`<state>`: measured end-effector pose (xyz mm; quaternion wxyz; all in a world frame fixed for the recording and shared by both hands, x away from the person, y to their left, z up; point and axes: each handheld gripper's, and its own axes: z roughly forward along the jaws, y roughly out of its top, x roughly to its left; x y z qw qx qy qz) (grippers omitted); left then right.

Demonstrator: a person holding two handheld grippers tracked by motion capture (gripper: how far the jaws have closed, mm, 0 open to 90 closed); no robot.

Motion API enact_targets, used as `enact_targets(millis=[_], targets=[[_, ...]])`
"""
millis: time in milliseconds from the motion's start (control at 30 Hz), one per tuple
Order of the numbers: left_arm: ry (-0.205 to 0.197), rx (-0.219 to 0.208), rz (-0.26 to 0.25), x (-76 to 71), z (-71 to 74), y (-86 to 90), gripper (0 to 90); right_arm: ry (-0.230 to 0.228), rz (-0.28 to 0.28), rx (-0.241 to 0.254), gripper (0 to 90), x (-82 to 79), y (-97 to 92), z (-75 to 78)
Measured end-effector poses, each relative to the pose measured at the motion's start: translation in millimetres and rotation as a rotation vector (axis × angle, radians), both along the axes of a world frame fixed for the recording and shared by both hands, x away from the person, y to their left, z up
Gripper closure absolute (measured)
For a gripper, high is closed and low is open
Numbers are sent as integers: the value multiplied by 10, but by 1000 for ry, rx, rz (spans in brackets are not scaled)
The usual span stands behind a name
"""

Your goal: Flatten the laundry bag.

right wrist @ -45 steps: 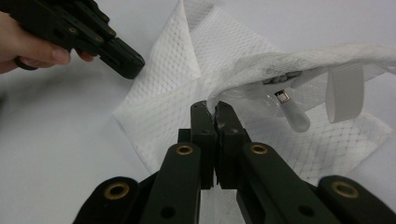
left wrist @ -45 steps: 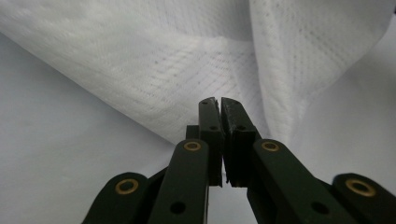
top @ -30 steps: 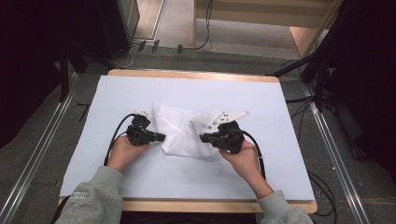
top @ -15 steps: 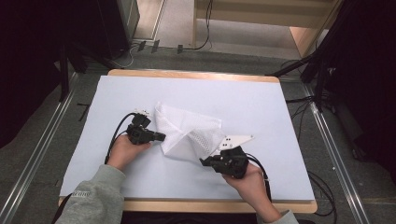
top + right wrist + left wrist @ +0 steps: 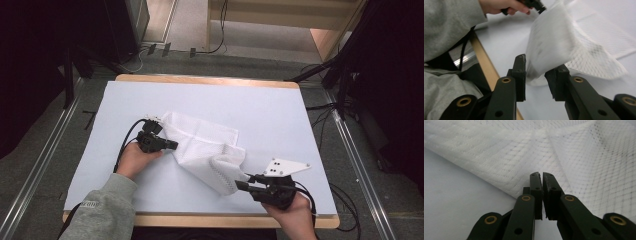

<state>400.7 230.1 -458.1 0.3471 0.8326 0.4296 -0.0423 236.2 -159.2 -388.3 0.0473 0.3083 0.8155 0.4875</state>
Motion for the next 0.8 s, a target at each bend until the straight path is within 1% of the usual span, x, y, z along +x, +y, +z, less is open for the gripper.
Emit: enact_targets(millis=[67,133,167,200,233,267,300,367,400,433,467,500,533,633,667,733,767,800], targets=[[-1,-5,9,5,-2,1,873,2,-28,30,734,45,-88,15],[-4,-3,8,6,-2,2,873,9,-39,39,736,71,-119,19],[-6,-1,9,6,0,2,871,3,-52,31,739,119,-152,22],[-8,-1,11,6,-1,0,867,8,-75,24,743,172,-171,17],[-8,0,12,6,0,0,867,8,-75,24,743,172,-171,17],[-8,-1,12,7,0,1,865,11,-82,24,744,213,-182,7],[-6,-2,13,8,0,1,860,16,-97,-5,745,306,-174,-21],[-7,-3,11,5,1,-1,857,16,-97,-9,744,325,-169,-30],[-7,-1,12,1,5,-4,840,24,-103,-17,743,416,-153,-70],[-7,-2,12,-1,6,-7,840,24,-103,-17,743,416,-153,-70],[-4,-6,15,-5,9,-11,825,33,-109,-24,733,494,-135,-114],[-4,-6,15,-5,9,-11,818,33,-109,-24,733,494,-135,-114],[-3,-6,15,-6,12,-11,818,38,-115,-32,731,530,-132,-136],[-2,-12,17,-16,43,6,796,65,-128,-44,717,697,-115,-235],[0,-23,20,-22,57,15,795,68,-133,-43,715,743,-115,-259],[-1,-30,22,-28,72,24,795,69,-144,-52,712,834,-107,-299],[-8,-34,24,-37,84,29,795,69,-144,-52,712,834,-107,-299],[-11,-27,20,-46,97,37,796,71,-146,-57,707,884,-103,-318]])
